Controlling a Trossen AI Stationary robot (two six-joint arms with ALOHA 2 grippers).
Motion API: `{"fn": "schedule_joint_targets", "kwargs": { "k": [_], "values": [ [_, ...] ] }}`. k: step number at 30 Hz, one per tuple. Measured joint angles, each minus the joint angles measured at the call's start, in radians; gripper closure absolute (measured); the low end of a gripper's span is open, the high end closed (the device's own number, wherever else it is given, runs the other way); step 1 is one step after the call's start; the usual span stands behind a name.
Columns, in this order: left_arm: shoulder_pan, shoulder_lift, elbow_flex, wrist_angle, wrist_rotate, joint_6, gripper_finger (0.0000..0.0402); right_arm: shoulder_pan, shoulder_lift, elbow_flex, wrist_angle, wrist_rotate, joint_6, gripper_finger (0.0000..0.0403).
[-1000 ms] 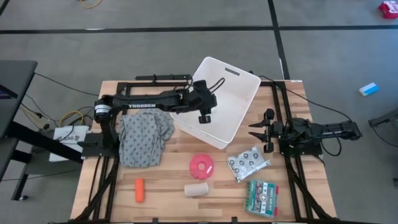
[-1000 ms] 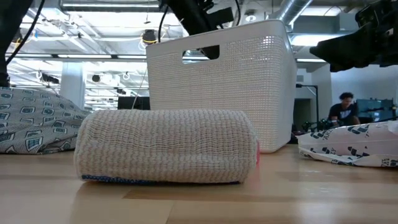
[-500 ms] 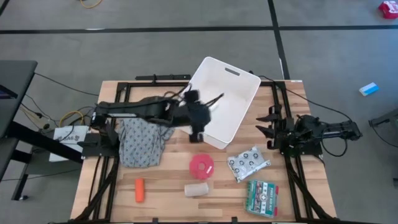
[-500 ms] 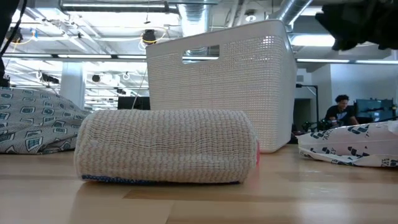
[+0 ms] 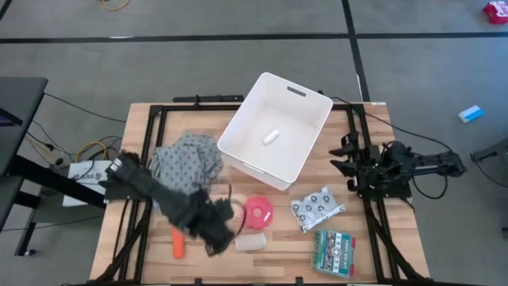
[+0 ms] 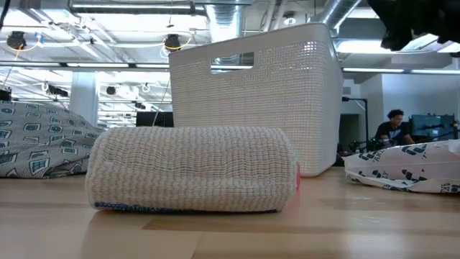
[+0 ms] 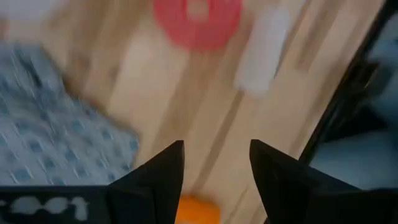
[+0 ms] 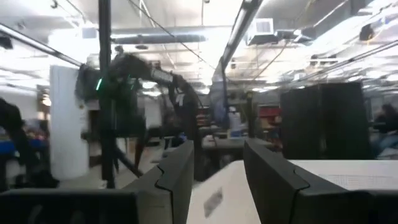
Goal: Pick & place medical supplies in basket/bin
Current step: Put the orange bandage into the white bin
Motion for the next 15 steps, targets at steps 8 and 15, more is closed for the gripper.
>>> {"fn": "schedule_joint_targets", "kwargs": {
  "k": [8,15],
  "values": [
    [-0.122,0.033,-0.211,-0.005,0.047,-0.429,0.0229,-0.001,0.232,0.015,0.261,0.043,-0.059,0.0269],
    [-0.245,0.032,-0.336,-0.012,0.07,-0.791,0.0229,0.013,0.259,0.016,0.227,0.053,0.021,0.0269]
  ]
}}
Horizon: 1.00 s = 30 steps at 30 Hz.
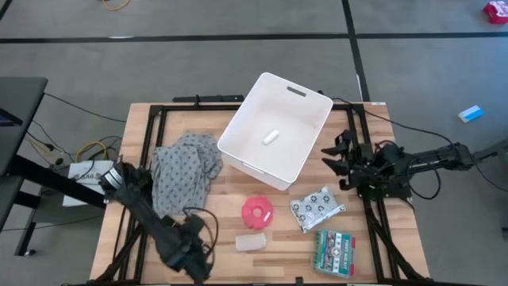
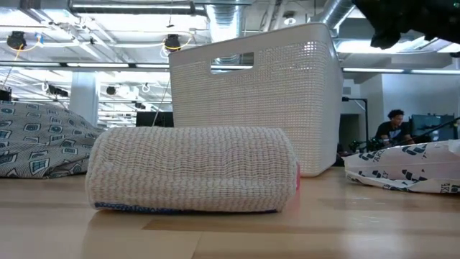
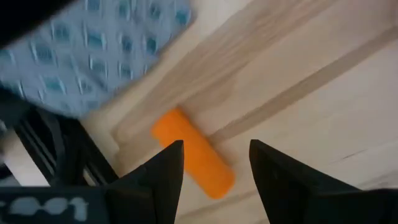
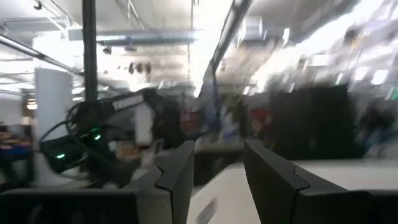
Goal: Pick & place medical supplies in basket/bin
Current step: Put the orange bandage into the white bin
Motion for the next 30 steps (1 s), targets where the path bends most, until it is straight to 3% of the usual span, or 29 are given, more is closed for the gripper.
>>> {"fn": "schedule_joint_targets", "kwargs": {
  "k": [3,11,19,24,30],
  "values": [
    [-0.064,-0.001,-0.044,0.021,0.004,-0.125,0.0229,0.013,-0.002,-0.001,-0.014,0.002,0.072,0.0268],
    [-0.176,-0.001,-0.212,0.298,-0.007,-0.344,0.0229,0.048,-0.002,0.0,-0.061,0.004,0.077,0.0269],
    [-0.182,-0.006,-0.366,0.443,-0.011,-0.389,0.0229,0.081,-0.002,0.0,-0.083,0.004,0.077,0.027],
    [-0.177,-0.01,-0.414,0.465,0.068,-0.403,0.0229,0.081,-0.002,0.0,-0.083,0.004,0.077,0.0269],
    [-0.178,-0.007,-0.422,0.473,0.018,-0.324,0.0257,0.081,-0.002,0.0,-0.083,0.006,0.076,0.027]
  ]
}}
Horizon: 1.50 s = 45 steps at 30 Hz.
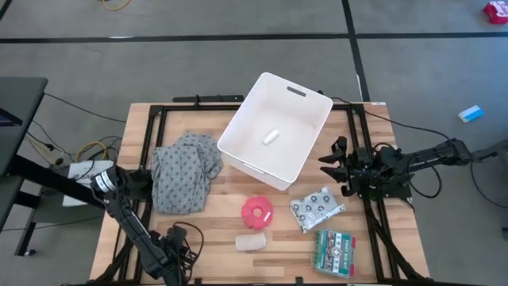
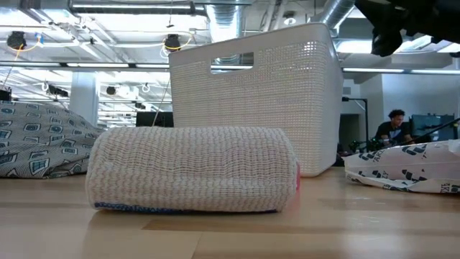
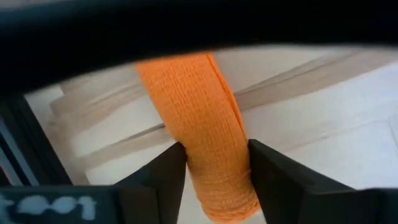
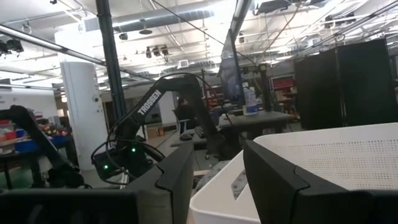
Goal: Pick & place medical supplies in basket/bin
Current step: Put the orange bandage into the white bin, then put the white bandage into the white bin
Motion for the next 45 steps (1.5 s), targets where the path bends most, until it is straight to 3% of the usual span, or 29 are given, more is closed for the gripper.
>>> {"fn": "schedule_joint_targets", "kwargs": {
  "k": [5,7,9,13,16,20,23,27,32,39,42,45],
  "values": [
    [0.027,0.0,0.0,0.014,0.016,0.121,0.0356,0.0,0.0,0.0,0.0,0.0,0.0,0.0269],
    [0.033,0.001,0.015,0.009,-0.007,0.148,0.0369,0.0,0.0,0.0,0.0,0.0,0.0,0.027],
    [0.037,0.01,0.056,-0.019,-0.109,0.203,0.0369,0.0,0.0,0.0,0.0,0.001,0.0,0.027],
    [0.087,0.006,0.226,-0.107,-0.406,0.317,0.0369,0.0,0.0,0.0,0.001,0.002,0.0,0.0268],
    [0.13,0.008,0.378,-0.241,-0.534,0.451,0.0369,0.0,0.0,0.0,0.0,0.002,0.0,0.027],
    [0.256,0.008,0.588,-0.362,-0.729,0.717,0.0369,0.0,0.0,0.0,0.0,0.002,0.01,0.027],
    [0.372,0.005,0.719,-0.356,-0.832,0.98,0.0369,0.0,0.0,0.0,-0.006,0.002,0.038,0.0269],
    [0.569,0.005,0.831,-0.28,-0.832,1.321,0.0369,0.001,0.0,0.0,-0.033,0.002,0.057,0.0269],
    [0.827,0.005,0.842,-0.124,-0.821,1.632,0.0342,0.019,0.0,0.0,-0.09,0.002,0.144,0.0269],
    [1.112,0.037,0.84,-0.101,-0.521,1.775,0.0266,0.096,0.0,0.0,-0.097,0.001,0.117,0.027],
    [1.174,0.063,0.839,-0.092,-0.403,1.799,0.0241,0.141,0.0,0.0,-0.093,0.001,0.082,0.0269],
    [1.2,0.092,0.839,-0.066,-0.378,1.858,0.0224,0.18,0.0,0.0,-0.085,0.001,0.08,0.0268]
  ]
}}
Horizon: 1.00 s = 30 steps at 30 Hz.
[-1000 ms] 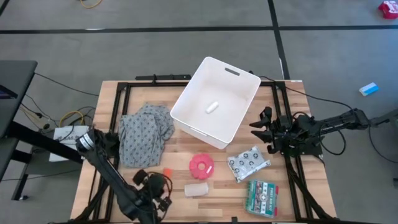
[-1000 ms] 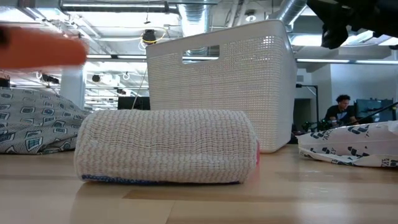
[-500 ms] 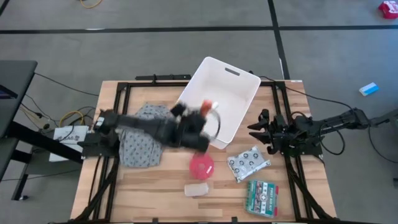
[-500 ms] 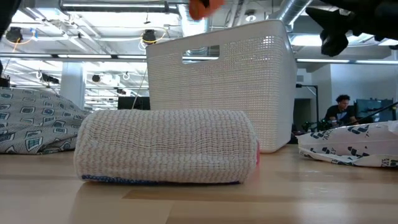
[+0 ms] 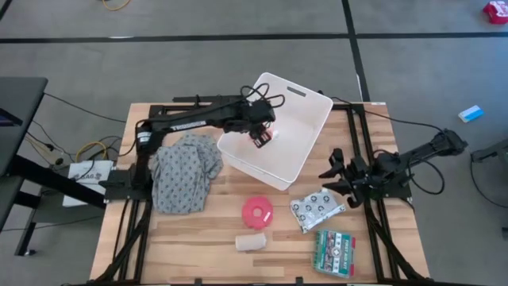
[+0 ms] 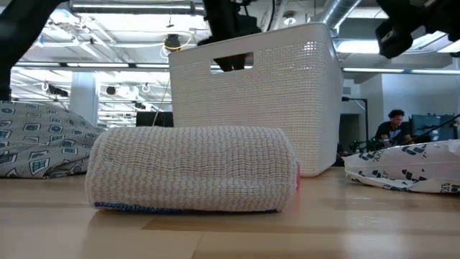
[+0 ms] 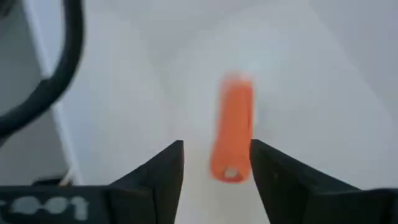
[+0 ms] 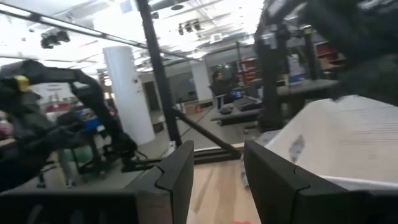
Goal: Pick & place medical supplies in basket/bin
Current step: Put the white bandage into the white bin
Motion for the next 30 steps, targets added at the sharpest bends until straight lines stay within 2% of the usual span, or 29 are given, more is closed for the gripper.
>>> {"fn": "schedule_joint_targets", "kwargs": {
  "k": [6,8,14,17,21,25,30],
  "values": [
    [0.001,0.016,0.025,0.006,-0.004,0.131,0.0215,0.061,0.016,-0.001,0.005,-0.001,0.011,0.027],
    [-0.007,0.015,0.076,0.004,-0.008,0.134,0.0217,0.075,0.019,-0.001,0.011,-0.001,0.023,0.0269],
    [-0.052,0.009,0.305,-0.195,-0.01,0.152,0.0223,0.091,0.025,-0.001,-0.028,0.004,0.011,0.027],
    [-0.086,-0.07,0.251,-0.196,-0.031,0.197,0.0223,0.087,0.032,-0.001,-0.01,0.055,0.009,0.027],
    [-0.133,-0.142,0.25,-0.295,-0.074,0.162,0.0223,0.064,0.032,-0.001,0.077,0.123,-0.076,0.0267],
    [-0.198,-0.193,0.248,-0.382,-0.12,0.125,0.0223,0.043,0.05,-0.001,0.192,0.111,-0.13,0.0264],
    [-0.277,-0.257,0.248,-0.446,-0.186,0.067,0.0223,0.032,0.145,0.0,0.5,0.097,-0.167,0.0265]
  ]
}}
